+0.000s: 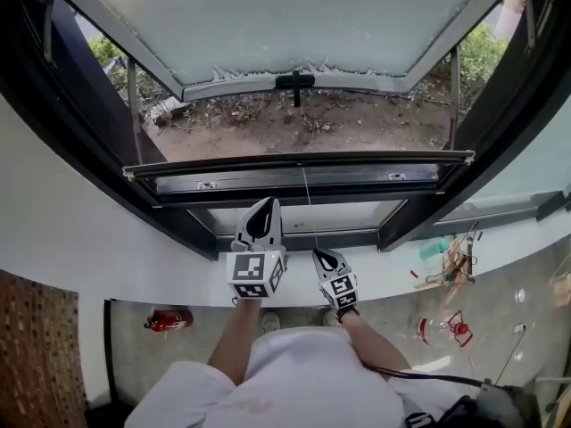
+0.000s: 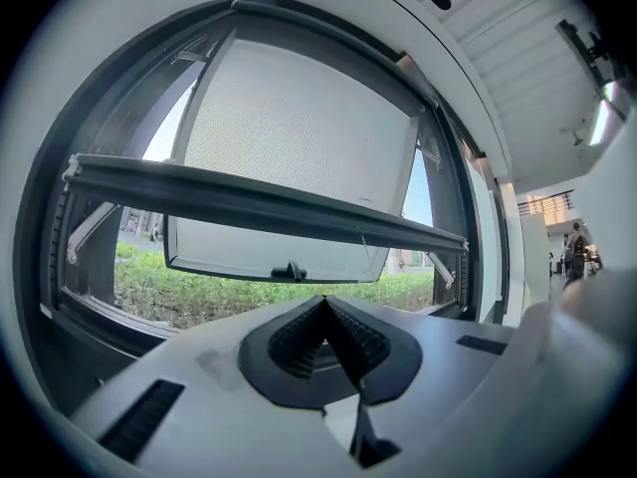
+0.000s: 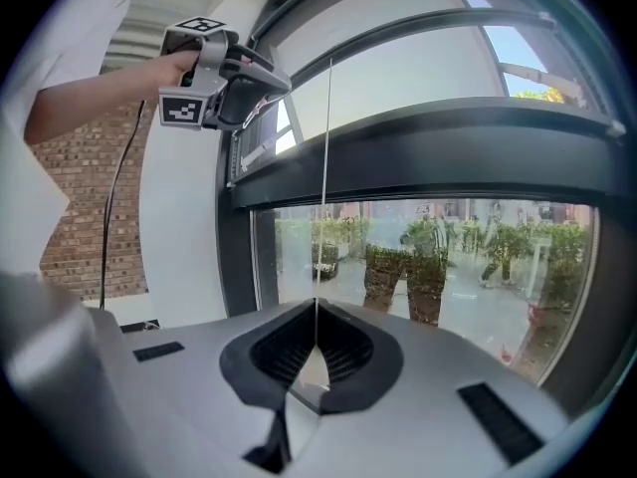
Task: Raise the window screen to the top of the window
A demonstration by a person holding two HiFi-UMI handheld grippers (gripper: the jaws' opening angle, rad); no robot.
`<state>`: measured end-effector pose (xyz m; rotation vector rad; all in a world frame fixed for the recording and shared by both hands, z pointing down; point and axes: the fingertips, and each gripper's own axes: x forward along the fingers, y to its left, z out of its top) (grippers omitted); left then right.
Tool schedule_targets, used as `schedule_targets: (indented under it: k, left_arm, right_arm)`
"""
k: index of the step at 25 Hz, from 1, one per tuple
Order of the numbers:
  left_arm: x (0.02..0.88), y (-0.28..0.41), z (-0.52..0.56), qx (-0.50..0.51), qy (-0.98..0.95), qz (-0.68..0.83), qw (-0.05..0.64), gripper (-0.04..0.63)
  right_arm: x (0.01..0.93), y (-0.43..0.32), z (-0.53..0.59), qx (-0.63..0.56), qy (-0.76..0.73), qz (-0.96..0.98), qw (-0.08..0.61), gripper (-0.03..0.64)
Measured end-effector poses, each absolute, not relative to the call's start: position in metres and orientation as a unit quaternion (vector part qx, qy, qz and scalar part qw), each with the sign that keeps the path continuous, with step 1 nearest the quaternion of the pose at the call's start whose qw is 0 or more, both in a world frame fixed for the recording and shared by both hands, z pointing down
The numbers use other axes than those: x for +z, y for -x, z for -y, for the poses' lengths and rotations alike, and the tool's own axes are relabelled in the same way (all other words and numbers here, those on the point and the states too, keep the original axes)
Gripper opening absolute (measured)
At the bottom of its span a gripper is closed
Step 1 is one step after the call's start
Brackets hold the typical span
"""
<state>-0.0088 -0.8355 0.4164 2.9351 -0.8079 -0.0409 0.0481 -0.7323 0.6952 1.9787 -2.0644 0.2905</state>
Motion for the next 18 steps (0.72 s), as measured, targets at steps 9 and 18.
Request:
schedule_targets:
  k: [9,18]
  left_arm:
    - [0.415,0.003,0.826,-0.014,-0.969,0.246,0.033,0.002]
    - [0.432,0.000,0.828,0.000,-0.969,0.245,0.041,0.002]
  right_arm:
    - [0.663,-0.049,0.741,0.068,-0.687,0.715,0.112,0.000]
    - [0.626,-0.030,0.756,0.035,-0.682,0.723,0.106,-0.001]
